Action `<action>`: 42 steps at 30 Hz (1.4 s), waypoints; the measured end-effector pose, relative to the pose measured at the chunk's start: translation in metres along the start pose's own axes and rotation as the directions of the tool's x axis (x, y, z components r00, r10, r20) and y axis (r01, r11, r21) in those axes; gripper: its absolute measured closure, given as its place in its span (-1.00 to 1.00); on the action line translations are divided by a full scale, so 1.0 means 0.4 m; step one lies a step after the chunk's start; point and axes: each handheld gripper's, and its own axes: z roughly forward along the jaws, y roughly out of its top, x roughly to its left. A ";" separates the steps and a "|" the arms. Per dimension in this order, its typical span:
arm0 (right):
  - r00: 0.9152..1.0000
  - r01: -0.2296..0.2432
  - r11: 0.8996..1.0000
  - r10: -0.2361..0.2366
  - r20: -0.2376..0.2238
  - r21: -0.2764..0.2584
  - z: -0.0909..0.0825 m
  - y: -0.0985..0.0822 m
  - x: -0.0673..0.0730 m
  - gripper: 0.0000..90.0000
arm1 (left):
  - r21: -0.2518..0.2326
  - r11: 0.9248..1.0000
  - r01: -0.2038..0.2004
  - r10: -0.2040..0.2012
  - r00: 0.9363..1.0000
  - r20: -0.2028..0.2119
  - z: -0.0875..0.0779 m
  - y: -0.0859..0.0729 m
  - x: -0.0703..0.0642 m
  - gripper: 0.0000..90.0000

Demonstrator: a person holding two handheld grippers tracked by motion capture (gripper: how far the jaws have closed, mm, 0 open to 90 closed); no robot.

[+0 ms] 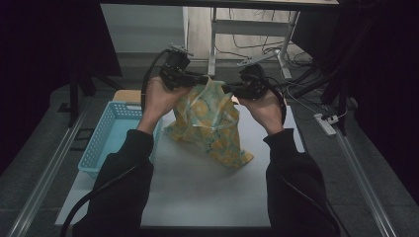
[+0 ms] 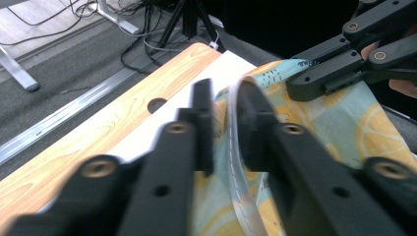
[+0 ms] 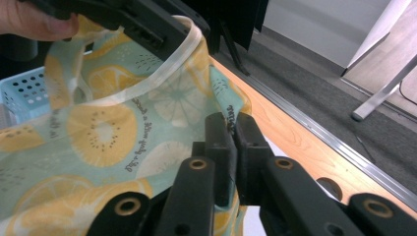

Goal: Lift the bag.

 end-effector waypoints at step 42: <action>0.998 -0.069 0.995 0.068 -0.016 -0.066 -0.133 -0.183 0.016 -0.62 | 0.030 1.000 -0.003 0.002 0.999 0.032 -0.161 -0.298 -0.029 -0.89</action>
